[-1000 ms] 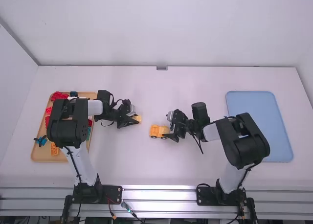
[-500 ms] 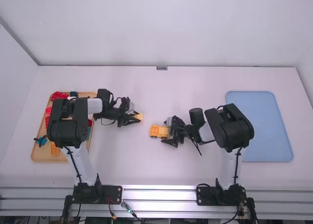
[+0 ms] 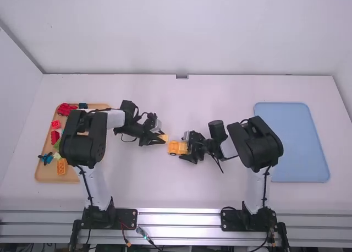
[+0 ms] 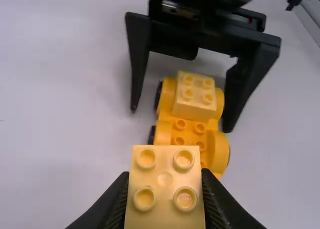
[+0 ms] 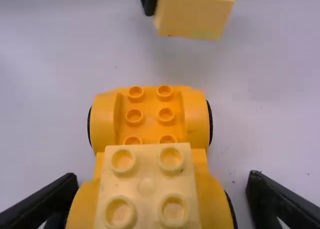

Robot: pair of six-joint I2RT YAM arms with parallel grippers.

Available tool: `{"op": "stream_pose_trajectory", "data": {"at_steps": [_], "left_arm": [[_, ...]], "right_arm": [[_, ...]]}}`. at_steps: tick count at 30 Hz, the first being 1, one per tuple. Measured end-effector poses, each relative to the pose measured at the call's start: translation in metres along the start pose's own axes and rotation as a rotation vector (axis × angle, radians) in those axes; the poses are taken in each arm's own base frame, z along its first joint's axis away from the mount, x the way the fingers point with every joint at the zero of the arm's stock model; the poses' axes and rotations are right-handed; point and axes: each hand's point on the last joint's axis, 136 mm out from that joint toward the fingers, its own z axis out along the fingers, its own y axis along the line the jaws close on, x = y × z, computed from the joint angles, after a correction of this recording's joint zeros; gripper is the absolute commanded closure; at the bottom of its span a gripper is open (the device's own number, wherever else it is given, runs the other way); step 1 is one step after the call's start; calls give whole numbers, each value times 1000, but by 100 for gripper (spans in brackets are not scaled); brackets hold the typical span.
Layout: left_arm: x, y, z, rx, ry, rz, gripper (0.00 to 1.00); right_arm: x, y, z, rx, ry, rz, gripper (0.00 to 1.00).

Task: Assemble lego blocks to make yellow taxi

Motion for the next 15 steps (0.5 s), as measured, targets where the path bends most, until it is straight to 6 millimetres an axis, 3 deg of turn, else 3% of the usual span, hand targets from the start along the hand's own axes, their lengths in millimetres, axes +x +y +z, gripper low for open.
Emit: {"op": "stream_pose_trajectory", "data": {"at_steps": [6, 12, 15], "left_arm": [[-16, -2, 5, -3, 20, 84, 88], [-17, -12, 21, 19, 33, 138, 91], [-16, -13, 26, 17, 40, 146, 92]], "right_arm": [[-3, -3, 2, 0, -1, -23, 16], [-7, -6, 3, 0, -5, -41, 41], [-9, -10, 4, 7, -8, -51, 45]]}}
